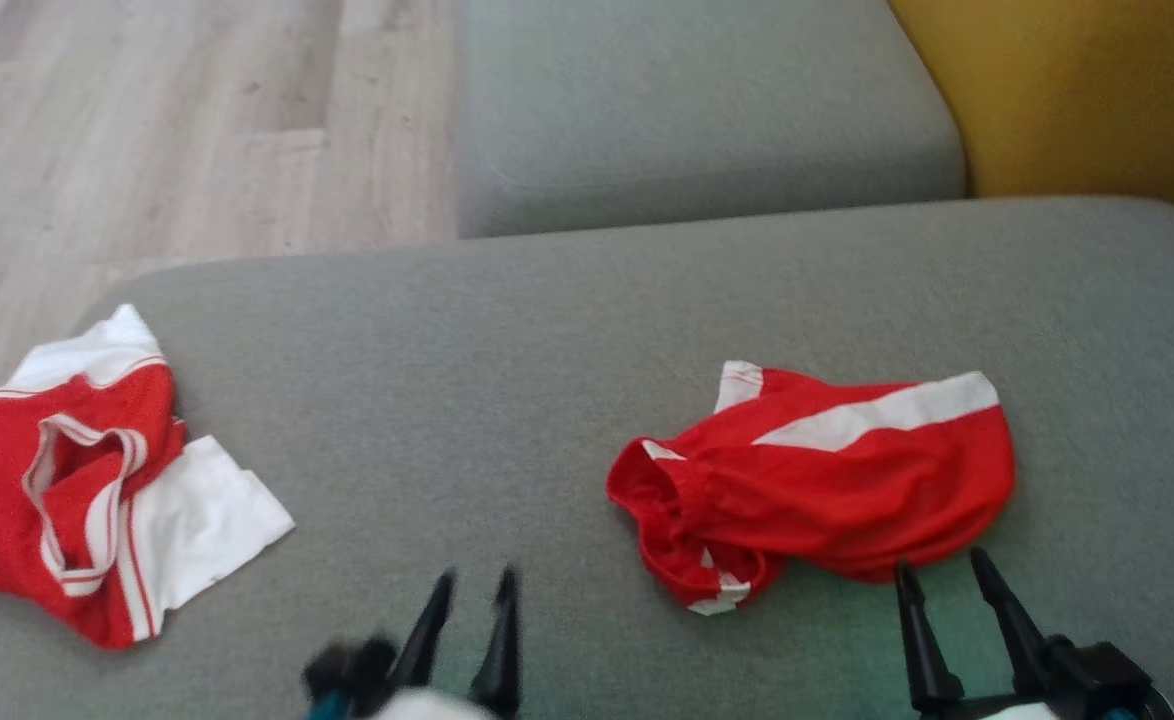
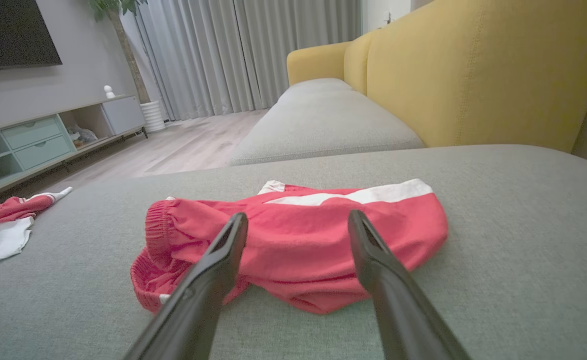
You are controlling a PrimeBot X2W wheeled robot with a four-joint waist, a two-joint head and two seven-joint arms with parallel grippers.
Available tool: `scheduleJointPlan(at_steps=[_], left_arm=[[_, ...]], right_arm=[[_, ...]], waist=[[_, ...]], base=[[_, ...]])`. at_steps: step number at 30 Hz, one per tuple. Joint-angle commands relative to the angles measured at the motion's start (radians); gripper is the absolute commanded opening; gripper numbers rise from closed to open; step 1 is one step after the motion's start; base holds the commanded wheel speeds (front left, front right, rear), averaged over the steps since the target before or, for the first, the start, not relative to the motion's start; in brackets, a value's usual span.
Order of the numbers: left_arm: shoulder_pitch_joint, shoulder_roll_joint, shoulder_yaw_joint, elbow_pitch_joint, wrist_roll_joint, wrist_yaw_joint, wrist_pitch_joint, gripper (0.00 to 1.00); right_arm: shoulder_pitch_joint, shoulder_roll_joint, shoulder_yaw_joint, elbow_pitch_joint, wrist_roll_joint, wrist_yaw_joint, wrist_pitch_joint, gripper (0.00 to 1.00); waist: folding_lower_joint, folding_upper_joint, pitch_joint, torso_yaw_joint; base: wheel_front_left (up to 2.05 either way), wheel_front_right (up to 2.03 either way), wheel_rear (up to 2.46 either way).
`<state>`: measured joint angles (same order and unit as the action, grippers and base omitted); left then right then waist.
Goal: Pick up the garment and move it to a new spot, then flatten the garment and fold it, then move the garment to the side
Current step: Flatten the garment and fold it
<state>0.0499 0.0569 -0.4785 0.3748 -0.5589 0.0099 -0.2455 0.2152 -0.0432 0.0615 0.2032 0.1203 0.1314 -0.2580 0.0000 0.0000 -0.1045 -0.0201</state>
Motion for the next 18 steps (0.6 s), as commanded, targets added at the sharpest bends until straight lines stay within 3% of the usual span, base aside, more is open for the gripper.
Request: scheduleJointPlan(at_steps=[1,3,4,9,13,18], left_arm=[[-0.106,-0.007,0.009,-0.023,-0.039,-0.007,0.004,1.00],[-0.177,-0.007,-0.055,0.004,-0.130,-0.020,0.029,1.00],[-0.239,-0.007,-0.113,0.019,-0.233,-0.028,0.053,1.00],[-0.366,-0.007,-0.227,0.053,-0.459,-0.019,0.113,1.00],[-0.430,-0.007,-0.291,0.081,-0.632,-0.008,0.172,1.00],[-0.499,-0.007,-0.319,0.132,-0.774,0.010,0.178,1.00]], right_arm=[[-0.052,-0.012,0.028,-0.036,-0.008,-0.001,-0.004,1.00],[-0.064,-0.018,0.041,-0.037,-0.010,-0.001,-0.004,1.00],[-0.074,-0.024,0.051,-0.038,-0.011,-0.001,-0.004,1.00],[-0.100,-0.035,0.072,-0.041,-0.014,-0.001,-0.004,1.00],[-0.111,-0.041,0.089,-0.038,-0.030,-0.001,-0.004,1.00],[-0.128,-0.041,0.098,-0.034,-0.033,-0.001,-0.004,1.00]], waist=[[0.0000,0.0000,0.018,-0.017],[0.0000,0.0000,0.036,-0.036],[0.0000,0.0000,0.053,-0.056],[0.0000,0.0000,0.090,-0.109],[0.0000,0.0000,0.111,-0.149],[0.0000,0.0000,0.133,-0.188]], base=[[0.00,0.00,0.00],[0.00,0.00,0.00],[0.00,0.00,0.00],[0.00,0.00,0.00],[0.00,0.00,0.00],[0.00,0.00,0.00]])
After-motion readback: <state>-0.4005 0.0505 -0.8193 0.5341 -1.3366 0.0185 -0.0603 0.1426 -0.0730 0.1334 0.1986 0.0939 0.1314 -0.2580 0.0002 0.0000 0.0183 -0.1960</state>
